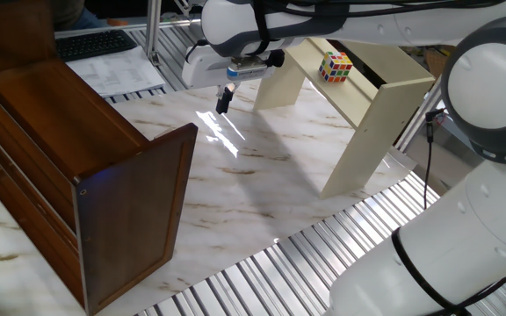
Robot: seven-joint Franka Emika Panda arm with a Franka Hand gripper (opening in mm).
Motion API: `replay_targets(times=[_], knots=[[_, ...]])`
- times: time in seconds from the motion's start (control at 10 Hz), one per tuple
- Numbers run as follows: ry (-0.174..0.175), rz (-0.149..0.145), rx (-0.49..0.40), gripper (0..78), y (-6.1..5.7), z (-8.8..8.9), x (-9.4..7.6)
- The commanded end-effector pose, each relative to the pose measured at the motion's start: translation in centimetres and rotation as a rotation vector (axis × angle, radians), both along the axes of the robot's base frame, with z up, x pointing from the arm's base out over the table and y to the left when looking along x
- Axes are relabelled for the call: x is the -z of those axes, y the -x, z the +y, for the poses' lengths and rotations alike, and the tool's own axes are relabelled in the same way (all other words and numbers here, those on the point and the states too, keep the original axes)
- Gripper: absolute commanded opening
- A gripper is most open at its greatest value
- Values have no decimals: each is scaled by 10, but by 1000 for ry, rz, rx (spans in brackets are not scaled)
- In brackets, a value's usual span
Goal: Put the object on the shelf
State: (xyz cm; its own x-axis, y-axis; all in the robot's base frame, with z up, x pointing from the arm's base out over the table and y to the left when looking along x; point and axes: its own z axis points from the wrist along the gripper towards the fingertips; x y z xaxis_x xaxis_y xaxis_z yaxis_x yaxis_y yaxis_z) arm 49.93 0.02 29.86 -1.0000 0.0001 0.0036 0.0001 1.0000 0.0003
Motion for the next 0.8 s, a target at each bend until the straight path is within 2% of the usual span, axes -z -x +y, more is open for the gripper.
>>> replay_targets(times=[0.1, 0.2, 0.5, 0.8], knots=[[-32, 72, 437, 0, 0, 0, 0], [-13, 70, 431, 0, 0, 0, 0], [-17, 72, 439, 0, -2, 0, -1], [-20, 72, 463, 0, -15, 6, 2]])
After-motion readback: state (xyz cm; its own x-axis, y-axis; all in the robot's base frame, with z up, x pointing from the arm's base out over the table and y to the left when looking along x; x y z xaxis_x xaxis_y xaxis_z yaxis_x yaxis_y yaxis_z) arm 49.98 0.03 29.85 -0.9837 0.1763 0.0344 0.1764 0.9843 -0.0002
